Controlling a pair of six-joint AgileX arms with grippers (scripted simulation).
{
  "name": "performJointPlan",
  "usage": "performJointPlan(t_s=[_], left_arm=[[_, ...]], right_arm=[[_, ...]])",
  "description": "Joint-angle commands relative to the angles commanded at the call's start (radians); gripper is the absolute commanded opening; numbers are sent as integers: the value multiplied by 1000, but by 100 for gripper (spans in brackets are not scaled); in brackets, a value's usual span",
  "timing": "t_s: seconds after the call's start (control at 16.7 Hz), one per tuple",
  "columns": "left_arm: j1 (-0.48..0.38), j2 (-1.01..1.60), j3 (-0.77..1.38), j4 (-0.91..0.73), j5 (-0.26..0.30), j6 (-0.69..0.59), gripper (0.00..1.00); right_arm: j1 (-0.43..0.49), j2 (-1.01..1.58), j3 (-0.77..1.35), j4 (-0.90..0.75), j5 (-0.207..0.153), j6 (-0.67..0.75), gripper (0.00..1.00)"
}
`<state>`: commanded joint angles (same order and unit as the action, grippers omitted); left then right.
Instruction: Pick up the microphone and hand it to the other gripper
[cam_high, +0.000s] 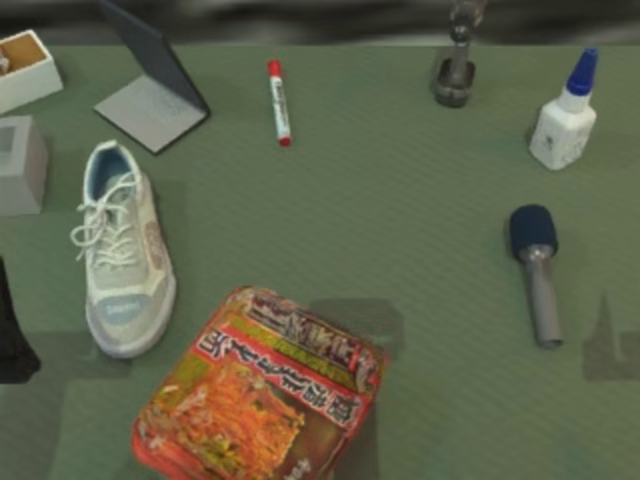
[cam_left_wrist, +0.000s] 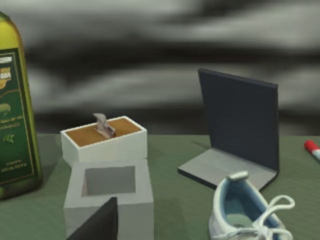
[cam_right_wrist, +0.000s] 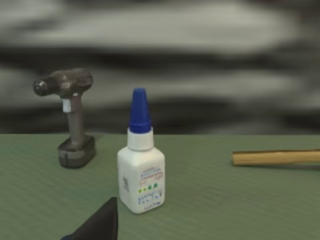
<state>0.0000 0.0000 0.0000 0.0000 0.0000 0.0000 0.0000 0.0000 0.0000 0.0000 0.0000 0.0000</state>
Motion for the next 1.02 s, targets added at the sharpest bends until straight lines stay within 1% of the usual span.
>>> performJointPlan(t_s=[0.18, 0.42, 0.66, 1.02], left_arm=[[0, 0, 0, 0, 0, 0, 100], [0, 0, 0, 0, 0, 0, 100], [0, 0, 0, 0, 0, 0, 100], [0, 0, 0, 0, 0, 0, 100]], right_arm=[[4, 11, 9, -9, 0, 3, 100], [44, 159, 124, -113, 2, 41, 100], [109, 471, 338, -287, 12, 112, 100], [225, 1074, 742, -562, 21, 243, 100]])
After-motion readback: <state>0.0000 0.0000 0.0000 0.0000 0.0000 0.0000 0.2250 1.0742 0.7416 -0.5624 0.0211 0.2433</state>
